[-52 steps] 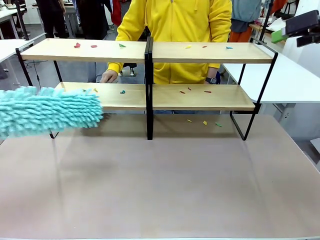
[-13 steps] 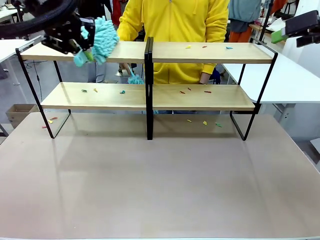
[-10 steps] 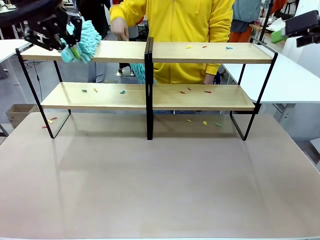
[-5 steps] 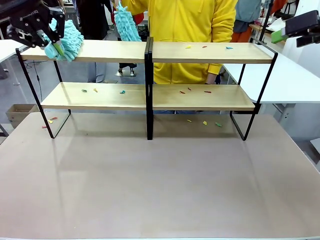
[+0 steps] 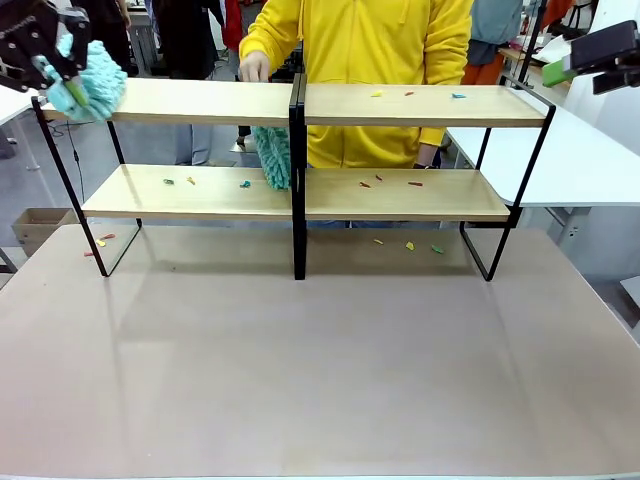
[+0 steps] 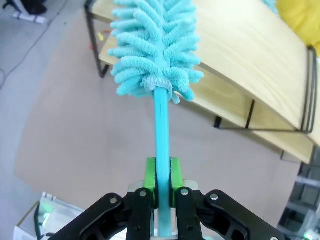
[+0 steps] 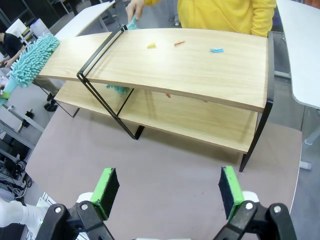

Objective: Clean the shelves.
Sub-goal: Clean a randomly selected level of the Shelf with the Duster.

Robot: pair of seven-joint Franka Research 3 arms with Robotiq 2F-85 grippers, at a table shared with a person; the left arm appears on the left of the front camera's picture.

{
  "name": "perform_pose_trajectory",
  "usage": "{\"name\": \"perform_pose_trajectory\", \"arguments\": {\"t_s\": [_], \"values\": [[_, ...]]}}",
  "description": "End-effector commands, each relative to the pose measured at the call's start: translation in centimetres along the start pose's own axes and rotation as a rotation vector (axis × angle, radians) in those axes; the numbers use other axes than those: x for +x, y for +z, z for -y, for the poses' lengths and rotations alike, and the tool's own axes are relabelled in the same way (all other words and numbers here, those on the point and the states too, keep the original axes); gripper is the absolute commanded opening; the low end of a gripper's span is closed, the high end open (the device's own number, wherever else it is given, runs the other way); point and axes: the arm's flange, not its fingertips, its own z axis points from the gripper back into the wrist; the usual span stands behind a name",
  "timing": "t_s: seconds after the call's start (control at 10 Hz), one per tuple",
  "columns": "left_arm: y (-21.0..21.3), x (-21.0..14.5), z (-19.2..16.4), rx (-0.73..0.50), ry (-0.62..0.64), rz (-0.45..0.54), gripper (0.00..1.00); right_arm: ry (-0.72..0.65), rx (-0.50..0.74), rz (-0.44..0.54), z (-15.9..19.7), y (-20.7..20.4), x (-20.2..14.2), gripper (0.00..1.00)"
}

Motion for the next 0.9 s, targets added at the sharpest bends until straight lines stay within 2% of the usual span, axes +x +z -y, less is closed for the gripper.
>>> {"name": "perform_pose_trajectory", "arguments": {"t_s": [0.0,0.1,0.3,0.7,0.8], "values": [[0.9,-0.4,-1.9,-0.032,0.118,0.201,0.13,-0.001,0.005,-0.001,0.1,0.0,0.0,1.00],[1.7,-1.1,-2.5,-0.075,0.127,0.263,0.13,-0.001,0.005,-0.001,0.1,0.0,0.0,1.00],[2.7,-2.0,-3.2,-0.099,0.108,0.277,0.13,-0.001,0.005,-0.001,0.1,0.0,0.0,1.00],[2.8,-2.1,-3.5,-0.130,0.028,0.216,0.13,-0.001,0.005,-0.001,0.1,0.0,0.0,1.00],[3.1,-1.9,-3.9,-0.162,0.025,0.226,0.13,-0.001,0.005,-0.001,0.1,0.0,0.0,1.00]]}}
